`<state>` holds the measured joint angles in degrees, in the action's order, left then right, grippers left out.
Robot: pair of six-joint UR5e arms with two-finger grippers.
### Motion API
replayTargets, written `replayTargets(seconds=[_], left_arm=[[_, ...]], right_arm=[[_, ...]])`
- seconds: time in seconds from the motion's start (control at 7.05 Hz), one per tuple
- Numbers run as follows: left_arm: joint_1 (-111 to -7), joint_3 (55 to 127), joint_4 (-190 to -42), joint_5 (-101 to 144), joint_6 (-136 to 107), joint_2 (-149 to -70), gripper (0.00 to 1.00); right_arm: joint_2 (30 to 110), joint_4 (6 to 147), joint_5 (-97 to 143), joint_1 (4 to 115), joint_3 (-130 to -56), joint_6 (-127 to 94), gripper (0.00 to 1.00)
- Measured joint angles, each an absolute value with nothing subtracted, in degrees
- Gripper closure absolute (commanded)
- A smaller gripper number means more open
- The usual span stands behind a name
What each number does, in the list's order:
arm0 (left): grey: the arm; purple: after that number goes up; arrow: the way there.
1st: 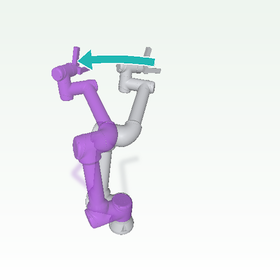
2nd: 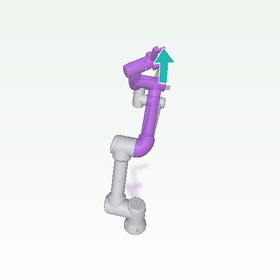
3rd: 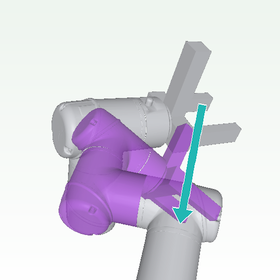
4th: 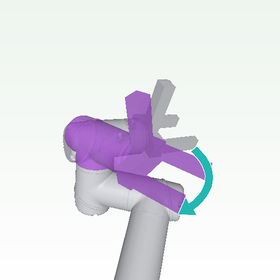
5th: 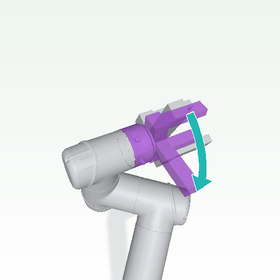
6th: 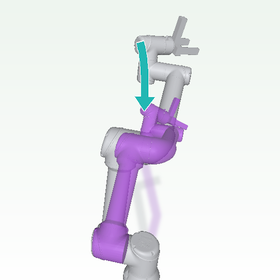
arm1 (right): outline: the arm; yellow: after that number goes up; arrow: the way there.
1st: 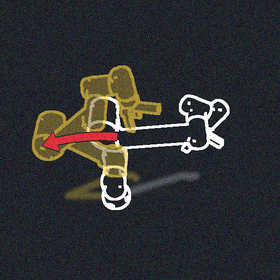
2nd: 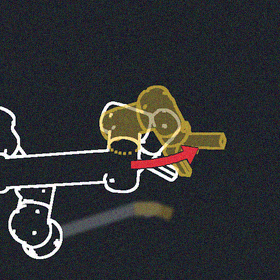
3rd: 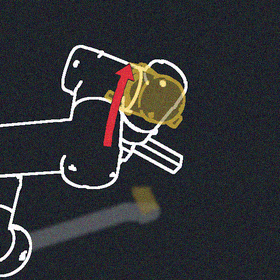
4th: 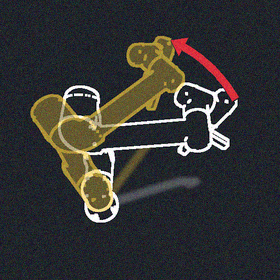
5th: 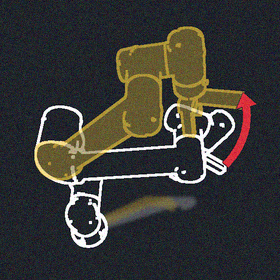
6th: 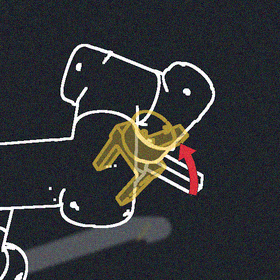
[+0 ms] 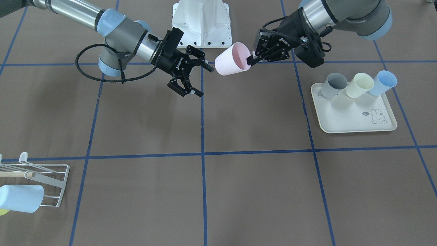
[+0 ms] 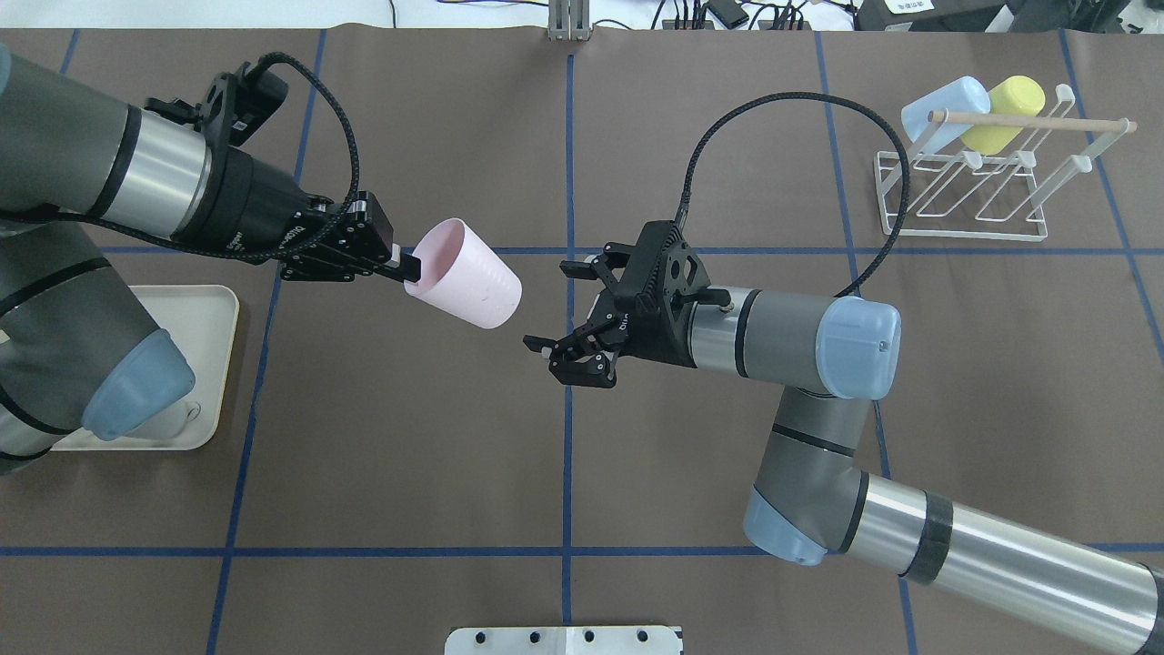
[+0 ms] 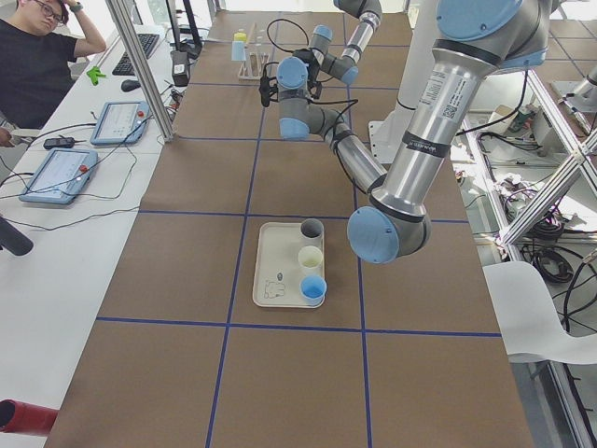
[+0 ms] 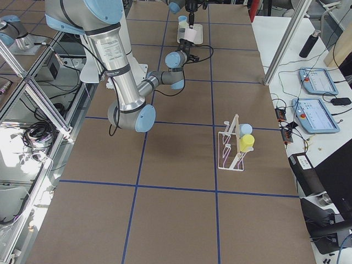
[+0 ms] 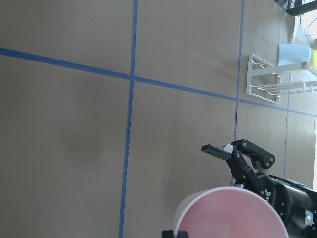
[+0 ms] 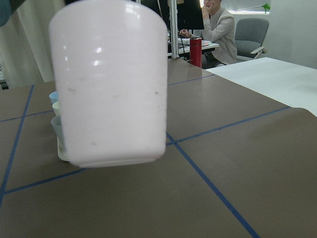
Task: Transfer IKEA cup to right arm and place on rack
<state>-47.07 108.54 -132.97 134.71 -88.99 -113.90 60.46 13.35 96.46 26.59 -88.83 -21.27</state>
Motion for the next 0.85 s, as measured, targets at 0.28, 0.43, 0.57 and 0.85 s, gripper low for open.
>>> replayTargets(seconds=[0.28, 0.43, 0.57, 0.85], left_arm=[[-46.5, 107.3, -133.0, 134.7, -89.0, -115.1, 1.0], [-46.1, 106.9, -133.0, 134.7, -89.0, -115.3, 1.0], [-45.7, 106.8, -133.0, 134.7, -89.0, -115.4, 1.0], [-45.0, 106.6, -133.0, 134.6, -88.9, -115.4, 1.0]], right_arm=[[60.4, 13.2, 96.5, 26.0, -89.2, -21.2, 0.02], [60.3, 13.2, 96.5, 25.5, -89.8, -21.2, 0.02], [60.2, 13.2, 96.5, 25.2, -90.4, -21.2, 0.02], [59.7, 13.3, 96.4, 24.8, -91.0, -21.1, 0.02]])
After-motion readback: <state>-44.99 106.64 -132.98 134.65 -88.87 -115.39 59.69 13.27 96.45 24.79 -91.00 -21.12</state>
